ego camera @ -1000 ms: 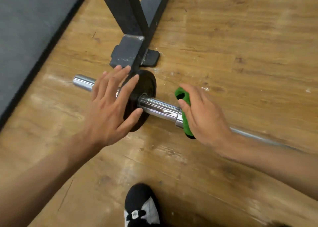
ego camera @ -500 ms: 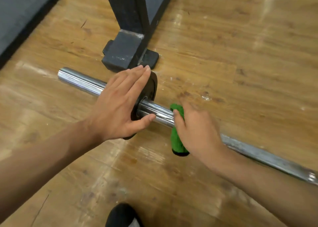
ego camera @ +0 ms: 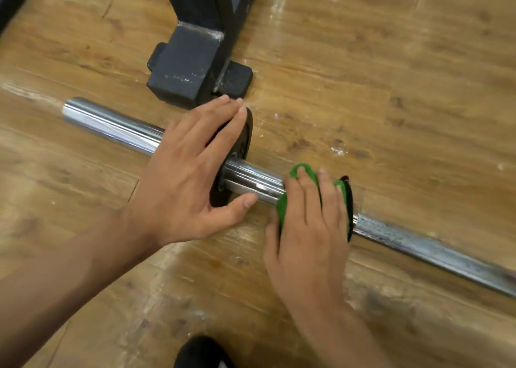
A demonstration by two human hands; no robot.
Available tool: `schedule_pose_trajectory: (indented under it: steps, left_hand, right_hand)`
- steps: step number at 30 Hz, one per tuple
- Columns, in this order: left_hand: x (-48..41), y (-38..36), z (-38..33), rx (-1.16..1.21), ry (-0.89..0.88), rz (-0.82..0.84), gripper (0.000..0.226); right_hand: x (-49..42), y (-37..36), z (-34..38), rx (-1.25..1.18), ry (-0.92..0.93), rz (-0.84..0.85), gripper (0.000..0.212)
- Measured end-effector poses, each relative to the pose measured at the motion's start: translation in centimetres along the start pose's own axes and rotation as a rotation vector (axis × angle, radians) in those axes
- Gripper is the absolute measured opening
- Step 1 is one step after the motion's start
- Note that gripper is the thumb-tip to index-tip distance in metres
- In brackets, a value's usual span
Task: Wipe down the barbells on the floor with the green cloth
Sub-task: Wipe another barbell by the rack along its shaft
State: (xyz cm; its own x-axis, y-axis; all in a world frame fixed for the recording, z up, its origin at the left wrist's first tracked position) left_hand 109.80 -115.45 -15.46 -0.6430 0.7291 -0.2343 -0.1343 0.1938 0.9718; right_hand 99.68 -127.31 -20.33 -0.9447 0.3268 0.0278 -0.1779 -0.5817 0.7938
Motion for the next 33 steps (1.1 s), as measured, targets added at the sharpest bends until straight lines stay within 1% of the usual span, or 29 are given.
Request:
schedule_pose_trajectory:
  steps: [1,2,4,6,7,9,11,12,13,16,17,18,19,20,22,23,24,25,27,28,30,31,32,33]
  left_hand:
    - [0.3,0.1,-0.1,0.012,0.006,-0.007,0.090]
    - [0.6,0.0,-0.1,0.030,0.007,-0.008,0.088]
    - [0.7,0.0,-0.2,0.051,0.000,-0.014,0.087]
    - [0.4,0.1,-0.1,0.038,0.007,-0.021,0.087]
    - [0.3,0.2,-0.1,0.040,0.010,-0.023,0.086]
    - [0.1,0.2,-0.1,0.064,0.006,-0.029,0.084]
    - [0.4,0.2,-0.2,0.081,0.005,-0.032,0.084]
    - [0.6,0.2,-0.1,0.083,0.012,-0.036,0.084]
    - [0.7,0.2,-0.1,0.083,0.019,-0.039,0.084]
    - [0.2,0.1,0.0,0.090,0.019,-0.040,0.085]
    - [-0.1,0.0,-0.1,0.097,0.016,-0.037,0.085]
    - [-0.2,0.1,0.0,0.104,0.019,-0.034,0.086]
    - [-0.3,0.1,0.1,0.110,0.023,-0.033,0.086]
    - [-0.4,0.1,0.1,0.116,0.023,-0.035,0.086]
    - [-0.1,0.2,0.0,0.125,0.028,-0.051,0.086]
    - [0.2,0.2,0.0,0.129,0.044,-0.063,0.086]
    - [0.4,0.3,0.0,0.134,0.067,-0.076,0.087]
    - [0.7,0.3,0.0,0.139,0.091,-0.087,0.087]
    - [0.8,0.3,-0.1,0.131,0.125,-0.097,0.088]
    - [0.8,0.2,-0.1,0.125,0.131,-0.091,0.088]
    - [0.6,0.2,0.0,0.116,0.128,-0.083,0.088]
    - [0.5,0.2,0.1,0.112,0.124,-0.085,0.087]
    - [0.4,0.2,0.1,0.110,0.119,-0.086,0.087]
    - [0.5,0.1,0.0,0.110,0.118,-0.086,0.086]
  right_hand:
    - [0.0,-0.2,0.0,0.017,0.048,0.035,0.050]
    - [-1.1,0.0,0.0,0.007,0.072,0.024,0.045]
    - [-4.6,0.6,-0.7,-0.013,-0.058,-0.002,0.034]
    - [-6.8,0.4,-2.0,-0.050,-0.169,-0.018,0.033]
    - [-6.8,0.9,-1.8,-0.075,-0.159,-0.064,0.030]
    - [-4.2,1.6,-1.0,-0.106,-0.070,-0.151,0.028]
    - [-1.1,0.7,0.0,-0.090,0.064,-0.136,0.027]
    - [-1.2,0.3,-0.1,-0.069,0.102,-0.111,0.026]
    - [-2.5,0.5,-0.5,-0.074,0.071,-0.102,0.024]
    - [-6.7,0.7,-3.2,-0.129,-0.214,-0.052,0.022]
    - [-6.9,0.6,-3.4,-0.160,-0.268,-0.043,0.019]
    - [-6.3,1.1,-2.8,-0.197,-0.228,-0.094,0.017]
    - [-5.2,1.9,-1.7,-0.199,-0.135,-0.170,0.017]
    - [-3.4,1.7,-0.6,-0.165,-0.052,-0.190,0.019]
    - [-0.6,0.3,0.1,-0.075,0.110,-0.142,0.026]
    - [-1.0,-0.2,-0.4,-0.050,0.125,-0.118,0.026]
    - [-2.3,0.1,-0.9,-0.055,0.077,-0.139,0.026]
    - [-4.3,0.8,-1.4,-0.059,-0.015,-0.136,0.029]
    - [-7.0,1.1,-2.9,-0.089,-0.208,-0.087,0.041]
    - [-7.4,1.1,-3.1,-0.096,-0.238,-0.084,0.043]
    - [-5.8,2.0,-1.9,-0.122,-0.115,-0.211,0.040]
    - [-4.1,1.7,-1.0,-0.137,-0.059,-0.227,0.042]
    - [-2.4,1.1,-0.5,-0.124,-0.034,-0.210,0.047]
    - [-1.2,0.2,-0.4,-0.092,-0.031,-0.159,0.055]
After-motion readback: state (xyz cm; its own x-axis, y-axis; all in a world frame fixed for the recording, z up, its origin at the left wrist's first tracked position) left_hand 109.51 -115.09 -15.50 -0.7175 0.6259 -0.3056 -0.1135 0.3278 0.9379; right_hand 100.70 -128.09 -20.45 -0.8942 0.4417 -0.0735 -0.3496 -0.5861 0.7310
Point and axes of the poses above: each hand's wrist, its own x-axis away from the middle knuckle, its own y-axis out of the back of the hand, z = x × y, the point moved 8 cm from there along -x, towards the middle knuckle, and after that the axes turned 15 degrees about -x, right-handed, at the moved point
